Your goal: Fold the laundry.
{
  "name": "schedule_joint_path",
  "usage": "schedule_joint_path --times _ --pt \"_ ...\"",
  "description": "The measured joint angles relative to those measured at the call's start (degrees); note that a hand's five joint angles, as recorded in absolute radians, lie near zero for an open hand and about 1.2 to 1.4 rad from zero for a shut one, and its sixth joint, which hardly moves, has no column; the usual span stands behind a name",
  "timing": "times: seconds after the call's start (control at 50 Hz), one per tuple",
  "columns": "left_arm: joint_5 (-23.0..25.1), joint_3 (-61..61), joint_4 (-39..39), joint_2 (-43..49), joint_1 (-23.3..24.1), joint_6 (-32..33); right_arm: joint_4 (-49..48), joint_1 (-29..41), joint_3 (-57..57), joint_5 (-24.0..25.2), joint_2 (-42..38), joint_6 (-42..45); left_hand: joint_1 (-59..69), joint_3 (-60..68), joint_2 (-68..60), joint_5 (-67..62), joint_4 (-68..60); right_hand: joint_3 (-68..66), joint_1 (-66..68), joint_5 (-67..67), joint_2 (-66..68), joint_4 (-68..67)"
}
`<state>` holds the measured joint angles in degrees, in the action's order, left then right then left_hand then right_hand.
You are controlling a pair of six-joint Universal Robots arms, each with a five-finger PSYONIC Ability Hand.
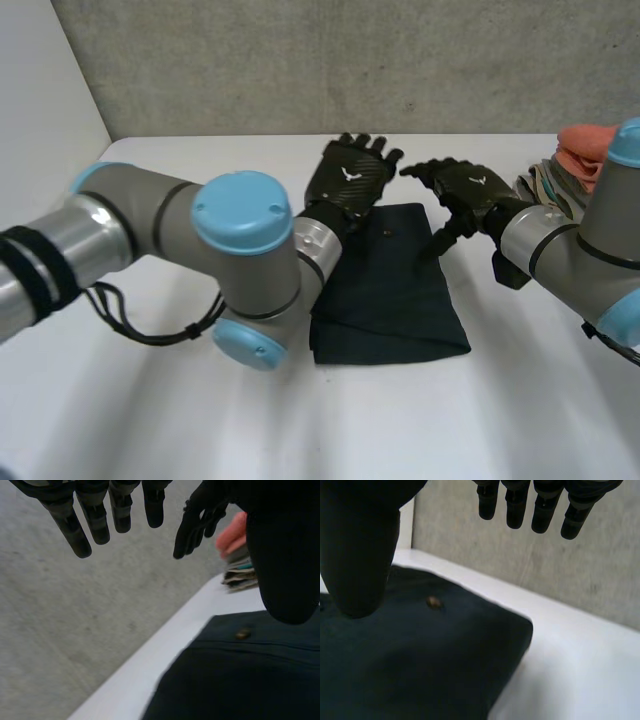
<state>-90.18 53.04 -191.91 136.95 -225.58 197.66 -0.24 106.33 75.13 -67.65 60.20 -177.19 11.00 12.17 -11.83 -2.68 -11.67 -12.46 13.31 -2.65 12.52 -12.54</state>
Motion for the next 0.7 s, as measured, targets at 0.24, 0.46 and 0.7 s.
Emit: schedule_joint_path --times 0.24,0.46,0.7 --pt "-7.58 -5.66 12.52 6.69 0.54 2.6 5.03 -0.52 -4.92 0.26 -8.36 4.81 0.04 0.0 0.0 0.0 0.0 0.0 0.0 0.0 0.0 0.0" --pt "-13.96 -1.53 17.39 7.28 1.11 9.08 6.29 -0.17 -7.36 -4.47 -14.69 16.14 -0.12 0.0 0.0 0.0 0.0 0.0 -1.25 0.0 -1.7 0.0" --pt "-15.52 -0.95 17.47 3.6 0.92 11.15 5.95 0.96 -7.3 -9.14 -12.44 24.42 -0.97 0.0 1.23 0.0 0.0 0.0 -4.17 0.2 -3.42 0.0"
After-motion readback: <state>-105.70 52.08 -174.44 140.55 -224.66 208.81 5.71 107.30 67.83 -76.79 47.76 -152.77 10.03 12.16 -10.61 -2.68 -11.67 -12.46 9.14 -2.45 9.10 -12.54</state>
